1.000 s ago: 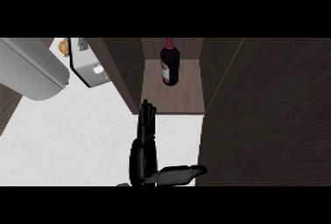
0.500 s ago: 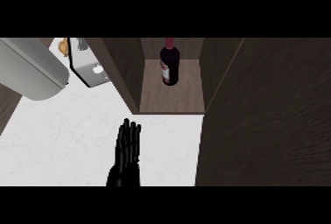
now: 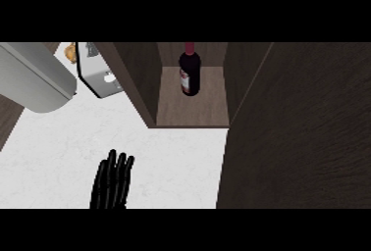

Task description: Pick up the wine, place it into the cabinet and close the cabinet

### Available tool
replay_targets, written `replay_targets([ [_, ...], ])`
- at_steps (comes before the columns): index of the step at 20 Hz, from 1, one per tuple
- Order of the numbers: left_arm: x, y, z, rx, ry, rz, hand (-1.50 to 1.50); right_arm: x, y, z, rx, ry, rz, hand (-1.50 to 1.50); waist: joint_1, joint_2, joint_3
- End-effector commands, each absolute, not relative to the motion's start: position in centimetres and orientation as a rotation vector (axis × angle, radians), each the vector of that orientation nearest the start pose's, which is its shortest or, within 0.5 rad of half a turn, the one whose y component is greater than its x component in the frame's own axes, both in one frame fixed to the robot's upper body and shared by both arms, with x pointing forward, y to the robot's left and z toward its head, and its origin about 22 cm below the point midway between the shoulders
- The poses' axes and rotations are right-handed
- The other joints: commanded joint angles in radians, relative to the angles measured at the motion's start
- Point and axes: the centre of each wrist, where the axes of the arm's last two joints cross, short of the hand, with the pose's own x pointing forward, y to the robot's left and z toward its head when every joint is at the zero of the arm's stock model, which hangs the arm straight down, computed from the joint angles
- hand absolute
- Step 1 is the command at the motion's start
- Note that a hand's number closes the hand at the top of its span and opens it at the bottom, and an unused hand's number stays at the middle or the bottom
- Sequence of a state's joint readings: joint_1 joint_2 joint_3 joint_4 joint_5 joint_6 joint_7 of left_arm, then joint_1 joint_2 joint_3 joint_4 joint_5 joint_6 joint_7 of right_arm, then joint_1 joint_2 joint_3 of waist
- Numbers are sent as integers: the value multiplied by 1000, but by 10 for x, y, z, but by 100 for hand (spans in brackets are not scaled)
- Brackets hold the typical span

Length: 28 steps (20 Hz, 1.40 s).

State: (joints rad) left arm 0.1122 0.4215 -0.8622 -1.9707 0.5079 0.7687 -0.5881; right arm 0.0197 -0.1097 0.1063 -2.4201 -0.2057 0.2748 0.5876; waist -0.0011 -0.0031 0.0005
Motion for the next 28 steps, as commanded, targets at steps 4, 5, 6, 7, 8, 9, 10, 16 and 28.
replay_targets([
  [4, 119, 179, 49, -219, -1909, 149, -150, 131, -212, 183, 503, -1712, 477, 150, 0, -1, -1],
  [5, 113, 174, 49, -218, -1920, 162, -150, 131, -208, 183, 557, -1687, 487, 150, 3, -2, -1],
  [6, 119, 181, 54, -214, -1926, 173, -150, 120, -207, 192, 564, -1671, 487, 150, 0, -2, -1],
  [7, 116, 192, 57, -209, -1938, 183, -150, 123, -208, 179, 577, -1658, 449, 150, 1, -2, -1],
  [8, 111, 196, 60, -221, -1947, 174, -150, 120, -198, 187, 591, -1652, 457, 150, 8, -3, -2],
  [9, 119, 200, 59, -181, -1948, 177, -150, 110, -201, 192, 582, -1624, 498, 150, -1, -3, -2],
  [10, 118, 202, 61, -204, -1961, 197, -150, 134, -193, 187, 598, -1641, 469, 150, 10, 1, -1],
  [16, 130, 243, 69, -147, -1972, 220, -150, 110, -168, 191, 692, -1646, 694, 150, 2, -4, -3],
  [28, 130, 301, 82, -116, -1970, 200, -150, 84, -123, 196, 803, -1598, 699, 150, -2, -6, -3],
])
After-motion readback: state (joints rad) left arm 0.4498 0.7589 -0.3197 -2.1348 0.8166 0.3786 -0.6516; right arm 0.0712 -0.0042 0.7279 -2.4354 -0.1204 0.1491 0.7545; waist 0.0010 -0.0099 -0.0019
